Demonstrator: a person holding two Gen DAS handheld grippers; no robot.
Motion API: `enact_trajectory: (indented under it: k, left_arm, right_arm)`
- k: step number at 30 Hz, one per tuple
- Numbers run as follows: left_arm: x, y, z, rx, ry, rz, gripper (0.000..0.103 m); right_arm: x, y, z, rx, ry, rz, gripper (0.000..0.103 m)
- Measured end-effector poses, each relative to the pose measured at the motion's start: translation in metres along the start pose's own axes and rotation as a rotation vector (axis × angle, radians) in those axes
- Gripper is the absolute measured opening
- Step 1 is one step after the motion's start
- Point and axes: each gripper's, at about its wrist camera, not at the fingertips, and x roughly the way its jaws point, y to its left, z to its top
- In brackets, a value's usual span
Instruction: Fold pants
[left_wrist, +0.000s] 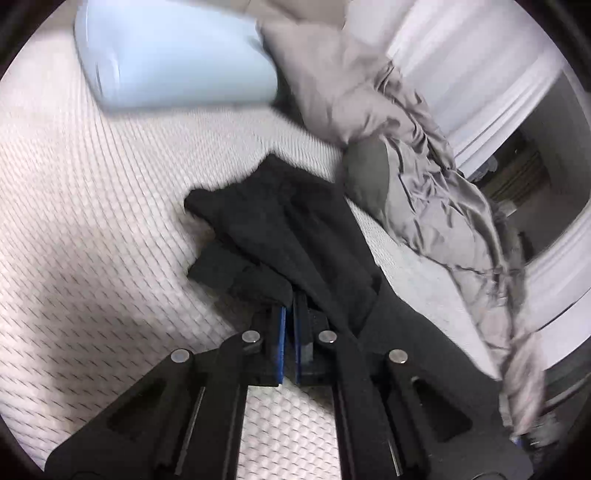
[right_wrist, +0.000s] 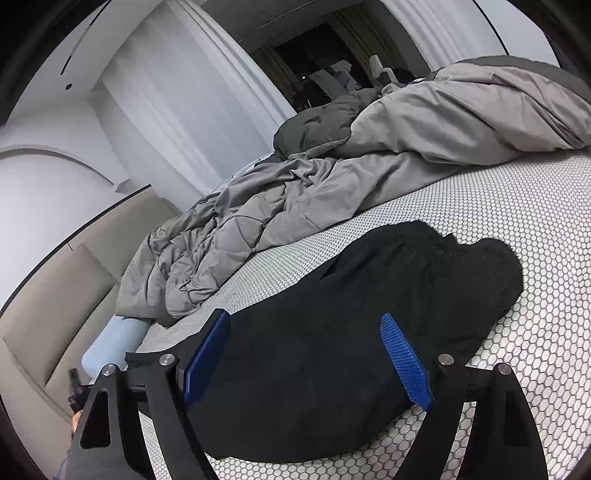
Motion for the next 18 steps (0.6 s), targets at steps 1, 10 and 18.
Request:
enact_trajectory:
  k: [1,10,18]
  left_arm:
    - [0.003,0.002,0.002,0.022,-0.006,0.064,0.001]
    - [-0.013,0.040,-0.015,-0.105,0.073,0.176,0.027]
    - [-0.038,0.043,-0.021,-0.198,0.107,-0.003,0.041]
  right_arm:
    - [-0.001,-0.001,0.001,0.004,-0.009,-0.011,0.085]
    - [0.003,-0.014,-0.006,0.046,0.064,-0.176,0.085]
    - [0.022,-0.092,-0.022,0.486,0.165,-0.042,0.085]
